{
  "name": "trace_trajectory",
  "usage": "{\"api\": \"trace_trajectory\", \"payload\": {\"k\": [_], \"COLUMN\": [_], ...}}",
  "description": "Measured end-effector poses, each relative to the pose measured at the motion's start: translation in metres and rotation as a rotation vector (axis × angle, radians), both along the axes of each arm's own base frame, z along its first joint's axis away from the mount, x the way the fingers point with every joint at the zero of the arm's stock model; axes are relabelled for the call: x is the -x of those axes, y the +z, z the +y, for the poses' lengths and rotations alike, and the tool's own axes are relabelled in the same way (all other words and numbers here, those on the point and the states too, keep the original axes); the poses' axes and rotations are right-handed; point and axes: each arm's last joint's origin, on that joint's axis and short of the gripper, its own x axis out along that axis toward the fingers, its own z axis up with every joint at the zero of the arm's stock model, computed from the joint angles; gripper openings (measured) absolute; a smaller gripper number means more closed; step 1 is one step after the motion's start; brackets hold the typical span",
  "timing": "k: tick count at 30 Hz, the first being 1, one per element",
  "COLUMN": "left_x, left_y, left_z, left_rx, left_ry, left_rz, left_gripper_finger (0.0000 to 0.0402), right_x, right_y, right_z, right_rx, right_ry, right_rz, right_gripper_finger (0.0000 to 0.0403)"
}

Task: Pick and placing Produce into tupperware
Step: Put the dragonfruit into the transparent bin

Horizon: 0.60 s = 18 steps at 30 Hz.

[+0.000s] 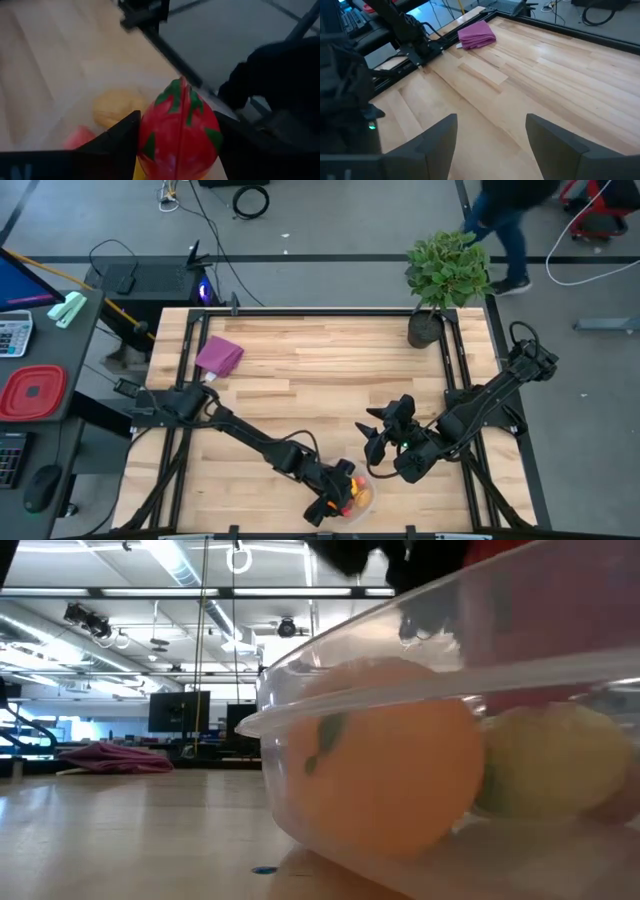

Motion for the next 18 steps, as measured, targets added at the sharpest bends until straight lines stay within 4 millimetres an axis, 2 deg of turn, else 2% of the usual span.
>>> {"api": "trace_trajectory", "payload": {"k": [3, 6, 10, 18], "left_x": [-0.004, -0.007, -0.009, -0.009], "left_y": [-0.012, -0.020, -0.022, -0.023], "left_z": [0.003, 0.007, 0.009, 0.008], "left_rx": [-0.003, -0.001, 0.000, -0.016], "left_ry": [0.013, 0.034, 0.039, 0.021], "left_rz": [0.015, 0.042, 0.040, 0.027], "left_gripper_finger": [0.0221, 0.0236, 0.0254, 0.0252], "right_x": [0.000, 0.000, 0.000, -0.001], "right_y": [0.000, 0.000, 0.000, 0.000], "right_z": [0.000, 0.000, 0.000, 0.001], "right_rx": [-0.003, -0.004, 0.005, 0.009], "right_ry": [0.000, 0.001, 0.007, 0.014], "right_rz": [-0.004, -0.006, 0.000, 0.005], "right_gripper_finger": [0.0246, 0.0246, 0.0246, 0.0246]}}
